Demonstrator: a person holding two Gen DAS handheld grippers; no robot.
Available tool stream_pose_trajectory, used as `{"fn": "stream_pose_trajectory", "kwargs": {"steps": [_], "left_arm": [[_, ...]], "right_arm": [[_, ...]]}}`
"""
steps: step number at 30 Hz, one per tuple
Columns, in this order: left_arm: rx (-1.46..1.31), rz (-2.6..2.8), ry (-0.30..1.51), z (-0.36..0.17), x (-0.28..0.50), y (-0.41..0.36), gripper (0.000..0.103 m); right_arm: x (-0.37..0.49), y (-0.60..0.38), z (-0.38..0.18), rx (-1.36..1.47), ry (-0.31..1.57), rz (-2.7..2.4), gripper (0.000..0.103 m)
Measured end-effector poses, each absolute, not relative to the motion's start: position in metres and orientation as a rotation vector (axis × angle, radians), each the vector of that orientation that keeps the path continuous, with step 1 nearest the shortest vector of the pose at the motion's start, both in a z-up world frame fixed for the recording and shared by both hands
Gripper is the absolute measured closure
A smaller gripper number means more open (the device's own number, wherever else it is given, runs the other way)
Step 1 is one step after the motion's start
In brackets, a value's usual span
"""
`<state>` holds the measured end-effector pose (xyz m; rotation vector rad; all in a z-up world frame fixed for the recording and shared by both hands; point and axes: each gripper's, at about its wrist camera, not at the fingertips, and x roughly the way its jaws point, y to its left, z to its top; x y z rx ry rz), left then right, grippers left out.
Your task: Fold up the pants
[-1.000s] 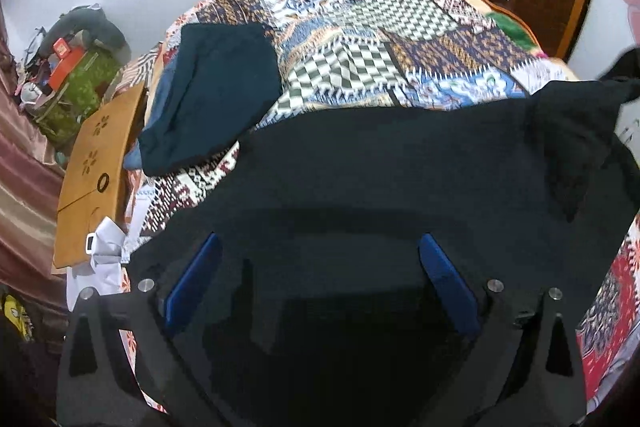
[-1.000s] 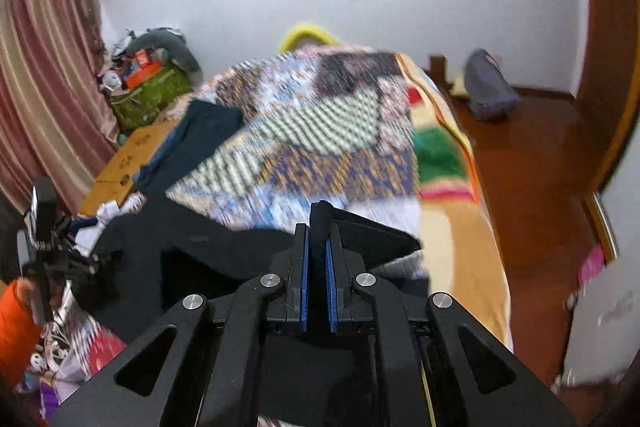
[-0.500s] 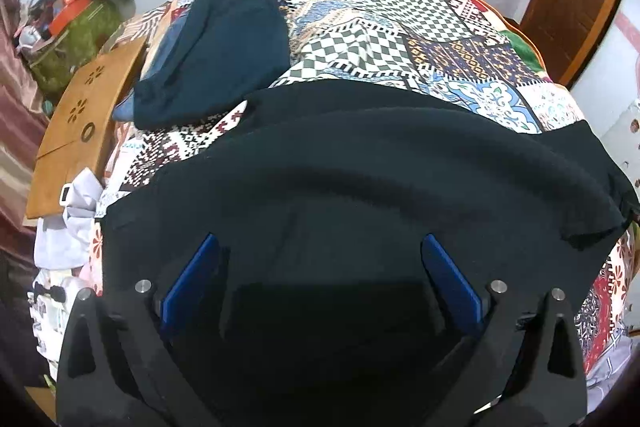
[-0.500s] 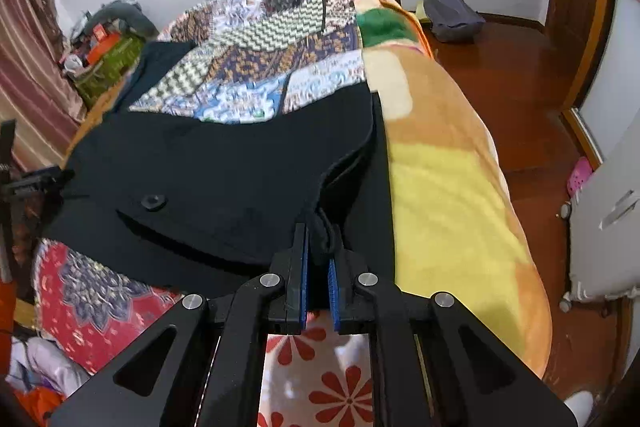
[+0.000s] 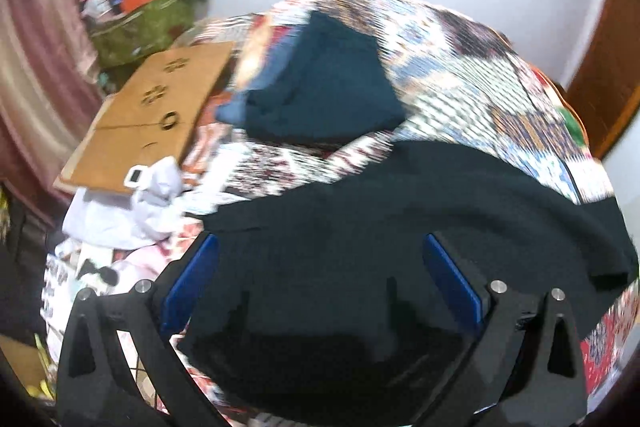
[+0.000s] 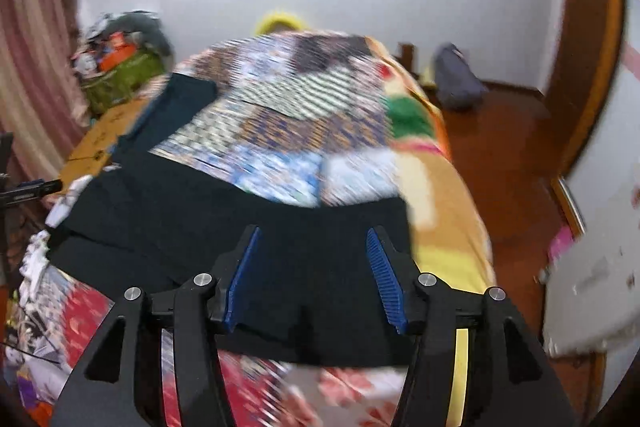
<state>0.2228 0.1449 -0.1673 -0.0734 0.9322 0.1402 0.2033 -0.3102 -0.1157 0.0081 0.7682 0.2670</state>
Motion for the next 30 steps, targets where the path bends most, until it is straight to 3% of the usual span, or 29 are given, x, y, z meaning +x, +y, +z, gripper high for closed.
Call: {"fn": "stream_pose_trajectory", "kwargs": {"steps": [9,17,26,28,30], "left_arm": [[-0.175,0.33,0.963,-0.188,0.237,0.25,0.001],[-0.302,0.245,1.136,-0.253,0.268,0.284,0.028],[-0.402,0.088,1.252,-0.3,0.285,0.281,0.029],[-0.409,0.056,1.253,-0.303,0.287,0.278,0.036],[-0.42,0.006,1.244,-0.305,0.286,0.273,0.051]], "right_arm": [[0.267,-0.198,-0.11,-0.078,0.755,0.52,0.052],[0.332,-0.107,-0.134,-0.148,0.868,0.668,0.052],[0.401,-0.012,-0.19,-0.252,1.062,0.763,0.052],[0.413,0.008,-0.214,-0.267,1.148,0.766,0.052],[0.414,0.02,-0.228,-0.272,1.193,0.785,0.052]]}}
